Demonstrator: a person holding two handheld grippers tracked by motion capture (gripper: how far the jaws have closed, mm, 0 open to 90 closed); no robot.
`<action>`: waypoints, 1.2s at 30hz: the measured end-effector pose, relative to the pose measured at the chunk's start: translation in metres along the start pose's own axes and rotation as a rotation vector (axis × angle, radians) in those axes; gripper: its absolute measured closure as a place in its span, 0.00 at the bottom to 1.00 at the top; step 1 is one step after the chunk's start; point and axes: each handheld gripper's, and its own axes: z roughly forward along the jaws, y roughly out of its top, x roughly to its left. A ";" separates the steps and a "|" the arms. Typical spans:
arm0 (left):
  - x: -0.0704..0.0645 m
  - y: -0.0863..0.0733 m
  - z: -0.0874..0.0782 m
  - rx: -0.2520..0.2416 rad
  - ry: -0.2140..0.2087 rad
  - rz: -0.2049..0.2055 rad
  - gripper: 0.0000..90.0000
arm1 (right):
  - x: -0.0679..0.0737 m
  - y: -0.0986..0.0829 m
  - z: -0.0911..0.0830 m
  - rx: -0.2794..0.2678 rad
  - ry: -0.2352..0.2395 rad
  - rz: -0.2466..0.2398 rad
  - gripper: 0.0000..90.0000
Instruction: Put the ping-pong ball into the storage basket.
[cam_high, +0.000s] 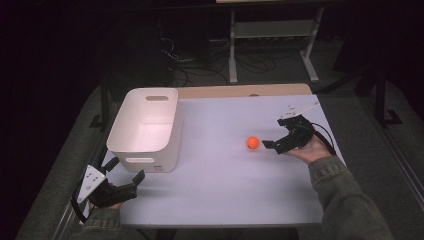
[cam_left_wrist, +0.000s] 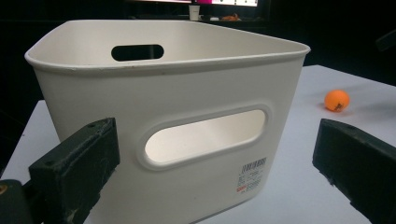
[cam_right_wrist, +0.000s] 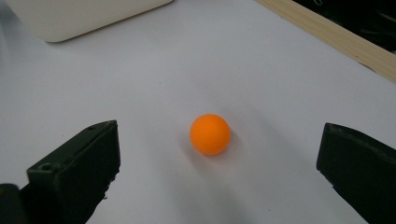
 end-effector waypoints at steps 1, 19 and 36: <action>0.000 0.000 0.000 0.000 0.000 0.000 0.00 | -0.001 0.001 0.001 0.004 0.004 -0.002 0.00; 0.000 0.000 0.000 0.000 -0.002 0.000 0.00 | -0.006 0.014 0.021 0.101 0.017 -0.020 0.00; 0.000 0.000 0.000 0.003 -0.004 0.000 0.00 | -0.013 0.014 0.041 0.167 0.035 -0.013 0.00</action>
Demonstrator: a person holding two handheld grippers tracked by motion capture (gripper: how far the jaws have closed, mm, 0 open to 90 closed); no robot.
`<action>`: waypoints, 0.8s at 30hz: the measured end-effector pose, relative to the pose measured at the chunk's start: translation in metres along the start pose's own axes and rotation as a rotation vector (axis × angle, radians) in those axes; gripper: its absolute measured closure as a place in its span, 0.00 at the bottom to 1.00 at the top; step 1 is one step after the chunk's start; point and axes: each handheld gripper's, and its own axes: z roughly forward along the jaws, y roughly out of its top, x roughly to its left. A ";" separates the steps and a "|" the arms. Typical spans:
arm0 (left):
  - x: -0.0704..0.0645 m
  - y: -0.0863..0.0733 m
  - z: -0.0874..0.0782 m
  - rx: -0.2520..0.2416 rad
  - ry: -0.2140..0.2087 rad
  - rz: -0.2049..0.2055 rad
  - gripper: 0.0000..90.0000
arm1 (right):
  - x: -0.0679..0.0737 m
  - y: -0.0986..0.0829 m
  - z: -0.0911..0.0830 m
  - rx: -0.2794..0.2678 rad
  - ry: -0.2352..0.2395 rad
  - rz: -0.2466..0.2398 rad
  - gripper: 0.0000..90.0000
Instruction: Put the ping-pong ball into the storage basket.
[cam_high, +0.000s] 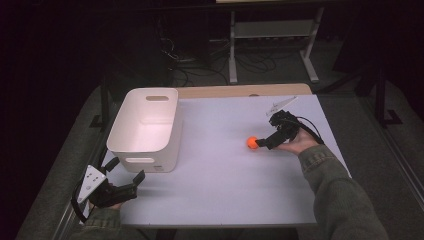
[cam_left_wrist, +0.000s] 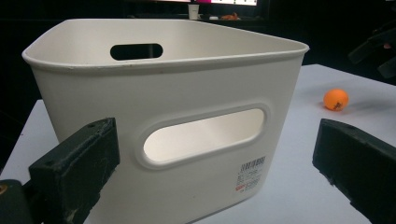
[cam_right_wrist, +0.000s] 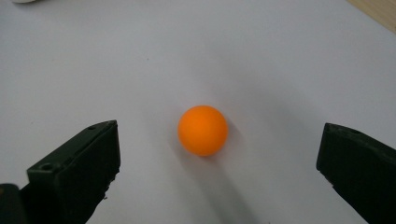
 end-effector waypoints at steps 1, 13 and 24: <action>0.000 0.000 0.000 0.000 0.000 0.000 0.00 | 0.000 0.001 0.000 0.001 0.002 0.001 0.00; 0.000 0.000 0.000 0.001 -0.001 0.001 0.00 | -0.001 0.011 0.013 0.038 0.009 -0.019 0.00; 0.000 0.000 0.000 0.004 0.001 0.000 0.00 | -0.002 0.015 0.028 0.081 0.019 -0.041 0.00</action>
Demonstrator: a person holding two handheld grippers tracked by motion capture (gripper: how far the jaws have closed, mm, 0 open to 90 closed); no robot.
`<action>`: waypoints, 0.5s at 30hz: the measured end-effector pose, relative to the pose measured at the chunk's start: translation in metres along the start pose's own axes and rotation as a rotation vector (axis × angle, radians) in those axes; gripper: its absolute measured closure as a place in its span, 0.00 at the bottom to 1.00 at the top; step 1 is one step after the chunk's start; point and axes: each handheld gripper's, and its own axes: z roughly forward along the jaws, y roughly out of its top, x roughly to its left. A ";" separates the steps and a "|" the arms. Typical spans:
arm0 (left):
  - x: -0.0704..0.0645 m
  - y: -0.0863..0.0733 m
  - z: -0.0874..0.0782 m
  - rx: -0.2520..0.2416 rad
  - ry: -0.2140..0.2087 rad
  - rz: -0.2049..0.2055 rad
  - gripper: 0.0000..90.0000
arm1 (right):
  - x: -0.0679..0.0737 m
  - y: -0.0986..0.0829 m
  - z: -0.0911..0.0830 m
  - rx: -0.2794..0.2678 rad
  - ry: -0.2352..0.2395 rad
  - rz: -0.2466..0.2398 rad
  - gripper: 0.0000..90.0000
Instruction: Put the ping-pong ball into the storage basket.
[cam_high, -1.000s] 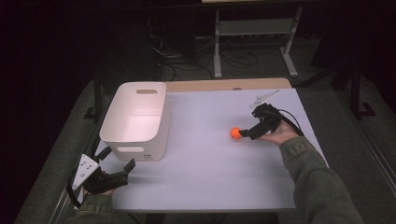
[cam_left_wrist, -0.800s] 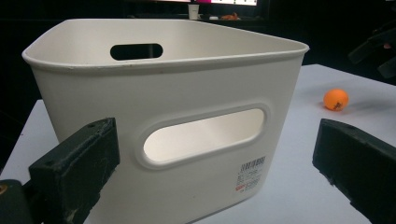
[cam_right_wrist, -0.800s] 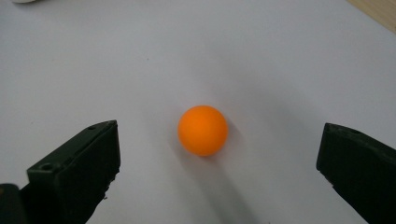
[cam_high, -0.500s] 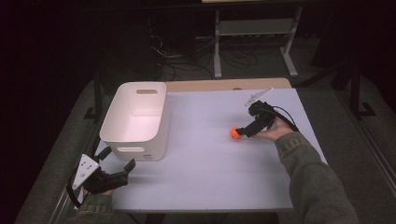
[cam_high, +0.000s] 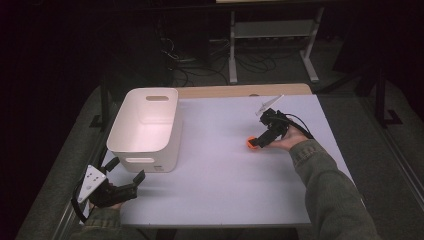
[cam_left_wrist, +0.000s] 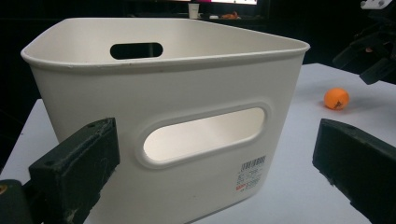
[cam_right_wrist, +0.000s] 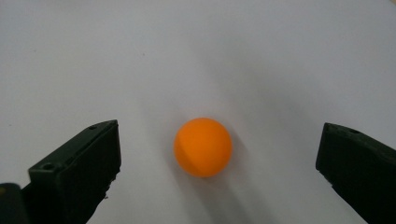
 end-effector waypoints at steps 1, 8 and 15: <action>0.000 0.000 0.000 0.000 0.000 0.000 0.00 | 0.000 0.000 0.001 0.004 0.001 0.001 0.00; 0.000 0.000 0.000 0.000 -0.002 0.000 0.00 | -0.003 -0.002 0.009 0.029 0.006 0.008 0.00; 0.000 0.000 0.000 0.000 -0.001 0.000 0.00 | -0.004 -0.003 0.016 0.048 0.016 0.000 0.02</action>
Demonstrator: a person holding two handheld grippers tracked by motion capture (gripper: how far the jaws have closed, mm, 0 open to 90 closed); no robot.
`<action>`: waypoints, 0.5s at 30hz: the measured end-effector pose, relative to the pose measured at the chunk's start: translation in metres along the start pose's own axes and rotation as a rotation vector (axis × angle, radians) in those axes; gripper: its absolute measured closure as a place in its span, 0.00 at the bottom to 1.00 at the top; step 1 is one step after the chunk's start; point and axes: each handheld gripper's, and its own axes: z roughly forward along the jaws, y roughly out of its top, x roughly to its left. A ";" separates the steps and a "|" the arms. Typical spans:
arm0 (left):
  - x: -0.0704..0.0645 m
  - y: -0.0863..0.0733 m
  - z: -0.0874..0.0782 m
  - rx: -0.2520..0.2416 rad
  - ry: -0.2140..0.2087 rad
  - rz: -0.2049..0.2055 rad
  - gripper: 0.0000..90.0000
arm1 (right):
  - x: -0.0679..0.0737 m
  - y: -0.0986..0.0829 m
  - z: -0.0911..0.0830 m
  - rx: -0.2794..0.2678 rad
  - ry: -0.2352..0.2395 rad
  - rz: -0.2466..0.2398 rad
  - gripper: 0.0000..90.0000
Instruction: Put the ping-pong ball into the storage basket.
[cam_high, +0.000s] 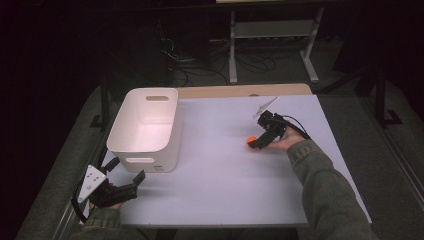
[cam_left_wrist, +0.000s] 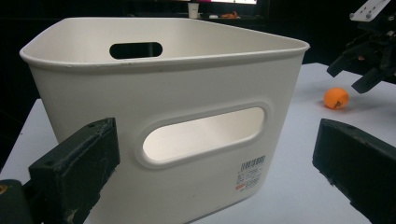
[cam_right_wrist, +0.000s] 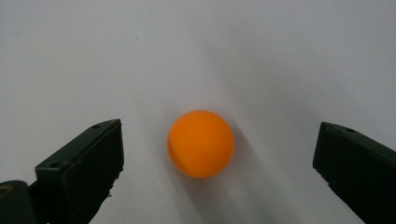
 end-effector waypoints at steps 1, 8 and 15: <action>0.000 0.000 0.000 0.000 0.000 0.000 0.00 | 0.000 0.000 0.001 0.001 0.000 0.000 0.02; 0.000 0.000 0.000 0.000 -0.001 -0.001 0.00 | 0.000 -0.001 0.007 0.024 0.000 -0.008 0.02; 0.000 0.000 0.000 0.000 0.000 0.000 0.00 | 0.000 -0.001 0.011 0.035 0.007 -0.026 0.11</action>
